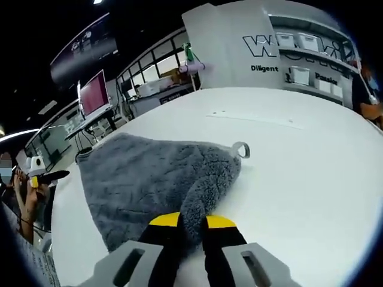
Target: Fold the towel on the table until its edges align and the towel forms a compact rectangular stack.
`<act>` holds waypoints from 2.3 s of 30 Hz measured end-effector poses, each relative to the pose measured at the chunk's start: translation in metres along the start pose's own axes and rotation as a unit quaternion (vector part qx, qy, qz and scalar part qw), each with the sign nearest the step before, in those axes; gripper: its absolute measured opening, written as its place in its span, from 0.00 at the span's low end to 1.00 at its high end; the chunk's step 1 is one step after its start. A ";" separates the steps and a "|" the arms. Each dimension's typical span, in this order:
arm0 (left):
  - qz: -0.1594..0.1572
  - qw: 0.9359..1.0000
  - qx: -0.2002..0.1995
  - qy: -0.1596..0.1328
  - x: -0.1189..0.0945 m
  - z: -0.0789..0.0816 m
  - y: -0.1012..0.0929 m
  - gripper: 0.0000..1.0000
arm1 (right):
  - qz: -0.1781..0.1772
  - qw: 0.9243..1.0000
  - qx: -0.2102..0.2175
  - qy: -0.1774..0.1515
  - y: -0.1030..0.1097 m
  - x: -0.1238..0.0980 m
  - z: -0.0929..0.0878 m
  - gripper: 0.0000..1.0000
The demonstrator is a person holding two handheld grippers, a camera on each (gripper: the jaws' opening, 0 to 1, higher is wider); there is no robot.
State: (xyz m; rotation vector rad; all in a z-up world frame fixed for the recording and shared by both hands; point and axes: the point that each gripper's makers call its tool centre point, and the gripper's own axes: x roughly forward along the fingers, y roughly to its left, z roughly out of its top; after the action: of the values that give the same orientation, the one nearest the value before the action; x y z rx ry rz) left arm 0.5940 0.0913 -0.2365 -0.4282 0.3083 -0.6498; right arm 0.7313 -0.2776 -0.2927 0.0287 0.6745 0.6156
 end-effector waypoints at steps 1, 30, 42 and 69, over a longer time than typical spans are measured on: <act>0.000 1.000 0.001 0.001 0.000 0.000 0.000 0.99 | 0.000 1.000 -0.003 0.002 -0.001 -0.002 -0.001 0.13; 0.002 1.000 0.010 0.000 -0.009 0.001 -0.002 0.99 | -0.034 0.998 -0.035 0.041 -0.051 -0.042 -0.017 0.15; 0.010 1.000 0.015 -0.003 -0.015 0.005 -0.001 0.99 | -0.040 0.997 -0.041 0.054 -0.066 -0.053 -0.022 0.15; 0.005 1.000 0.020 -0.005 -0.010 0.007 -0.009 0.99 | -0.044 0.996 -0.032 0.066 -0.099 -0.083 -0.037 0.15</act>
State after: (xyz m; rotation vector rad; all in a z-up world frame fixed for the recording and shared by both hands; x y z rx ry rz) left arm 0.5848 0.0929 -0.2251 -0.3910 0.2884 -0.6426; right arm 0.7109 -0.4105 -0.2954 -0.1015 0.7792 0.5567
